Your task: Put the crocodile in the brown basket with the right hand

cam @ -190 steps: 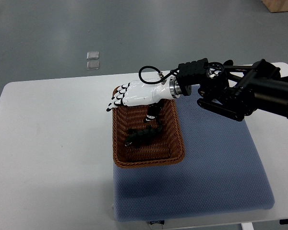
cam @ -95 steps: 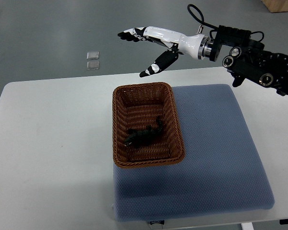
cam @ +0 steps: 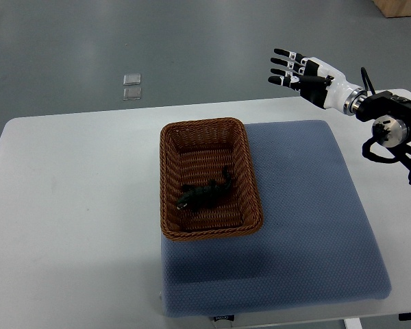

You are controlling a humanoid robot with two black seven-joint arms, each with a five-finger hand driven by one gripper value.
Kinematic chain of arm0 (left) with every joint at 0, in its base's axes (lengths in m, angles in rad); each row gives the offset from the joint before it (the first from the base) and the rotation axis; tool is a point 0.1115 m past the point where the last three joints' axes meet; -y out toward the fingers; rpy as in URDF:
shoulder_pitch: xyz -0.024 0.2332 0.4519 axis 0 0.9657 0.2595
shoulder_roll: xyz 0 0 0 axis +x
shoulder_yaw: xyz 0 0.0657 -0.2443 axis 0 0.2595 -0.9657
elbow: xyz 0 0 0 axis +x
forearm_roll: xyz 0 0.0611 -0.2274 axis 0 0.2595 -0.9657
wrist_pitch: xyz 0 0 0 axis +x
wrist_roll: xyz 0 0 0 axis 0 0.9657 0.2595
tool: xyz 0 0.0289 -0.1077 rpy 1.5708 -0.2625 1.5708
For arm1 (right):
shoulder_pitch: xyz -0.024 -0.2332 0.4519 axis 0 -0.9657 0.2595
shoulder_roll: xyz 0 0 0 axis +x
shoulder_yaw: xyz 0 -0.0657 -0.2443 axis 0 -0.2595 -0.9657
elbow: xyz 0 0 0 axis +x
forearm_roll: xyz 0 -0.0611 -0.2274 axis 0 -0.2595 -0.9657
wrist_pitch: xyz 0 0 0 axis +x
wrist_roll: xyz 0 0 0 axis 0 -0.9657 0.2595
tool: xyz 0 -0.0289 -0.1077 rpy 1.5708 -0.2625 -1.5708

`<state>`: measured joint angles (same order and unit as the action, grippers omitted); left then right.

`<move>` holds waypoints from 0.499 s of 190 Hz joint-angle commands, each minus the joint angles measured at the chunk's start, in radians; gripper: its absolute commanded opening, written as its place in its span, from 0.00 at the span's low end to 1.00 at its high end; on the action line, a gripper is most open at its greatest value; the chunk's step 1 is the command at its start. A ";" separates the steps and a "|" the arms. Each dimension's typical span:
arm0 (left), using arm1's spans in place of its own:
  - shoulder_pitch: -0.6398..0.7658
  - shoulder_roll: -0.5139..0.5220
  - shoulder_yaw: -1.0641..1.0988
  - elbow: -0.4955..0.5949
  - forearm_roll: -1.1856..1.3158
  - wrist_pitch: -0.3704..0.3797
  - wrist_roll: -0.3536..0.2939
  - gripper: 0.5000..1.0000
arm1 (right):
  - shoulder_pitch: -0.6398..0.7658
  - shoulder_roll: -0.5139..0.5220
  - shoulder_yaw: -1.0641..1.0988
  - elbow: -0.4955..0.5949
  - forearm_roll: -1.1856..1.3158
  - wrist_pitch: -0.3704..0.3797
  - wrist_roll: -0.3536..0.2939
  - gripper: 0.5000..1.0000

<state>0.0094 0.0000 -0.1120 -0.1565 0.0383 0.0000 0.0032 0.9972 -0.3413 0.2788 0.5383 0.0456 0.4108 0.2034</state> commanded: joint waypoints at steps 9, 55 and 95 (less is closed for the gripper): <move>0.001 0.000 0.000 0.000 0.000 0.000 0.000 1.00 | -0.034 0.005 -0.001 -0.055 0.191 0.052 -0.098 0.86; 0.000 0.000 0.000 0.000 0.000 0.000 0.000 1.00 | -0.071 0.005 -0.003 -0.060 0.329 0.100 -0.199 0.87; 0.001 0.000 0.000 0.000 0.000 0.000 0.001 1.00 | -0.069 -0.008 0.000 -0.060 0.321 0.138 -0.190 0.88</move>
<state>0.0096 0.0000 -0.1120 -0.1565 0.0383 0.0000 0.0032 0.9269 -0.3473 0.2769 0.4781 0.3735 0.5397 0.0078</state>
